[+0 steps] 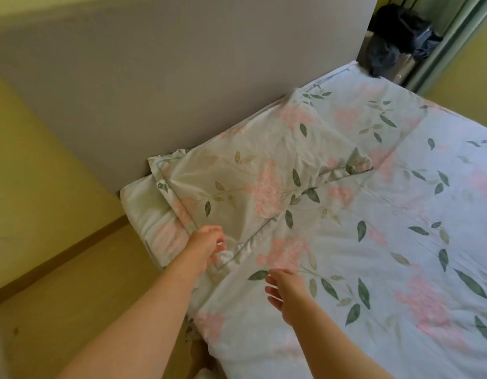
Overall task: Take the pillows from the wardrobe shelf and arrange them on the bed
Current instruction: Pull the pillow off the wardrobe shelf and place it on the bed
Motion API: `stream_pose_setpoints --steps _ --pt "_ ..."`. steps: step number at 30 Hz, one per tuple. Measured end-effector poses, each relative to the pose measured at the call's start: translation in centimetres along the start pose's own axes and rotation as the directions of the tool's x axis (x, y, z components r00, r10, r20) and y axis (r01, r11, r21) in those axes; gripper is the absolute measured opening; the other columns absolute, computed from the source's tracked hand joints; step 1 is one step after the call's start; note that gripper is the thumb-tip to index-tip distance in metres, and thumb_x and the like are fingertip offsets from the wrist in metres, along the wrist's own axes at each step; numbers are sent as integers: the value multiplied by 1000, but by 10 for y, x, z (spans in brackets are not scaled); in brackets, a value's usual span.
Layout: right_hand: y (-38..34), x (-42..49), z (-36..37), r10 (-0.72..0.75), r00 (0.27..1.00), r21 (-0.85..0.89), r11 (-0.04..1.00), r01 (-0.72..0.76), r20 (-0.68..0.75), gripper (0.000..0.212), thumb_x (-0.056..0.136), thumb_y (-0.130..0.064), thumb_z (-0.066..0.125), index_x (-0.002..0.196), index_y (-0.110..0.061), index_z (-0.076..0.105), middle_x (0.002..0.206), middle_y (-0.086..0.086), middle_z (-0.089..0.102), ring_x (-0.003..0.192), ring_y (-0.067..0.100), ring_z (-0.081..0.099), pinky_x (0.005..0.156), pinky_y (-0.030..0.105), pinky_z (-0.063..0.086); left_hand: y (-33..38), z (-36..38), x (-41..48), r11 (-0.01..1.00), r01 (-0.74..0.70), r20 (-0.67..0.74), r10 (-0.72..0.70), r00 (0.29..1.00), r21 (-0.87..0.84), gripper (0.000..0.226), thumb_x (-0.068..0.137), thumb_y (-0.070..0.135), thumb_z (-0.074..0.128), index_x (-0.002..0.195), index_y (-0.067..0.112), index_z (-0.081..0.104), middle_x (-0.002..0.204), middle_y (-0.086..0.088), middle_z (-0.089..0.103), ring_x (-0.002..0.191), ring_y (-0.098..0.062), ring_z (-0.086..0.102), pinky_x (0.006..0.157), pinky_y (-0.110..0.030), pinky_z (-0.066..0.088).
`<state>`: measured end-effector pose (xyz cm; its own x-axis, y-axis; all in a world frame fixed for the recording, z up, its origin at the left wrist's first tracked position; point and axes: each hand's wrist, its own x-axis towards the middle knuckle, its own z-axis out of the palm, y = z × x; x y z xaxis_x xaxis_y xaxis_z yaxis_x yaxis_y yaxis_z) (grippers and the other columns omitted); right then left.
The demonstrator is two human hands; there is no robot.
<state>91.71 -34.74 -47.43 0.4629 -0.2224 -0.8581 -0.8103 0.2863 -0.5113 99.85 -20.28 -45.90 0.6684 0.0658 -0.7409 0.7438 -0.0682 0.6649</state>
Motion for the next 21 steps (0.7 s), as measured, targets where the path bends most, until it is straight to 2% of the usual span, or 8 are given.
stream_pose_setpoints --steps 3,9,14,16,21 --pt "12 -30 -14 -20 1000 13 1000 20 19 9 94 -7 46 101 -7 52 91 10 56 78 20 53 64 28 45 -22 9 -48 998 -5 -7 4 1000 -61 12 95 12 42 95 19 52 76 -1 54 64 -12 52 56 -25 37" --pt "45 -86 -25 -65 993 -53 996 71 98 10 94 -12 48 102 -8 53 80 4 56 68 16 53 58 24 43 -78 8 -122 988 -10 -102 -5 995 -152 15 93 15 44 86 23 54 74 1 56 65 -12 54 57 -25 37" --pt "75 -120 -26 -76 983 -96 991 93 167 13 96 -11 43 103 -7 52 80 5 55 68 17 52 58 24 43 -112 -4 -172 969 -23 -164 -19 986 -247 12 94 16 44 88 22 53 75 -1 57 66 -13 54 56 -23 38" --pt "86 -132 -26 -89 979 -103 989 109 182 13 96 -12 43 104 -7 53 81 5 55 68 17 52 58 25 42 -119 -9 -189 965 -47 -176 0 984 -259 10 94 15 44 95 20 53 76 -1 56 65 -13 53 53 -23 38" --pt "124 -156 -25 -104 972 -171 975 142 213 11 95 -12 45 101 -8 53 78 4 55 66 16 52 57 24 42 -153 -22 -227 943 -97 -207 31 978 -318 11 95 13 43 101 17 52 75 0 54 59 -10 50 48 -21 33"
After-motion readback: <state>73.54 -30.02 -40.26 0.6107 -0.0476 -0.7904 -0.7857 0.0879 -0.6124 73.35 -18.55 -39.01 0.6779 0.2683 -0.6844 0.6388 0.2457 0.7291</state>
